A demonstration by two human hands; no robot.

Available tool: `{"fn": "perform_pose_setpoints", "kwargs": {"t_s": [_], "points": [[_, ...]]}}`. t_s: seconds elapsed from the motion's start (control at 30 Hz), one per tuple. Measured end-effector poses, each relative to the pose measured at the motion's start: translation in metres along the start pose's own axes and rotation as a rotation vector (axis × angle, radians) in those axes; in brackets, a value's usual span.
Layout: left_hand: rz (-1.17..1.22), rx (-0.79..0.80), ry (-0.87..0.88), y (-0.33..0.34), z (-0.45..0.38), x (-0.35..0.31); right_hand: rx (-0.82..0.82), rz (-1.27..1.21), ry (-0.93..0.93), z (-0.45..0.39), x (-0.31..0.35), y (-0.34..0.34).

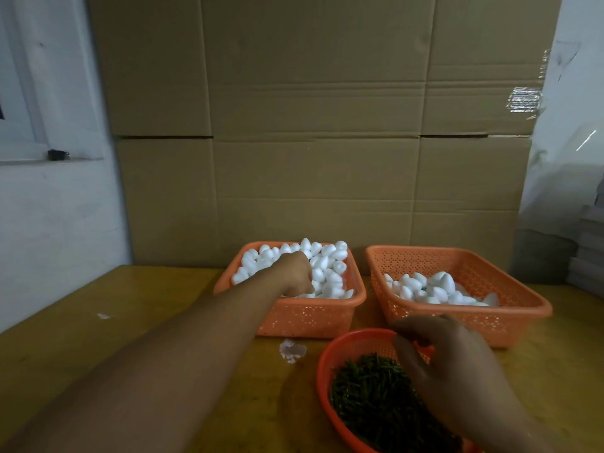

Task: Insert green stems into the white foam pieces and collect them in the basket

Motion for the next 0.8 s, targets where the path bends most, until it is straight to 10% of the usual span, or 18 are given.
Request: {"fn": "perform_pose_setpoints", "kwargs": {"t_s": [0.4,0.8], "points": [[-0.136,0.092,-0.135,0.026,-0.034,-0.003,-0.006,0.013,-0.003,0.001,-0.005,0.002],[0.448,-0.155,0.004,-0.014,0.016,-0.003,0.017,0.030,0.008,0.003,0.001,0.002]]}}
Point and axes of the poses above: each hand's wrist, its own z-axis away from the middle knuckle, its own y-axis out of the palm, x = y × z, the point moved 3 cm from there along -z, towards the middle knuckle, and after that the axes turned 3 degrees about z, right-handed, at the moved point
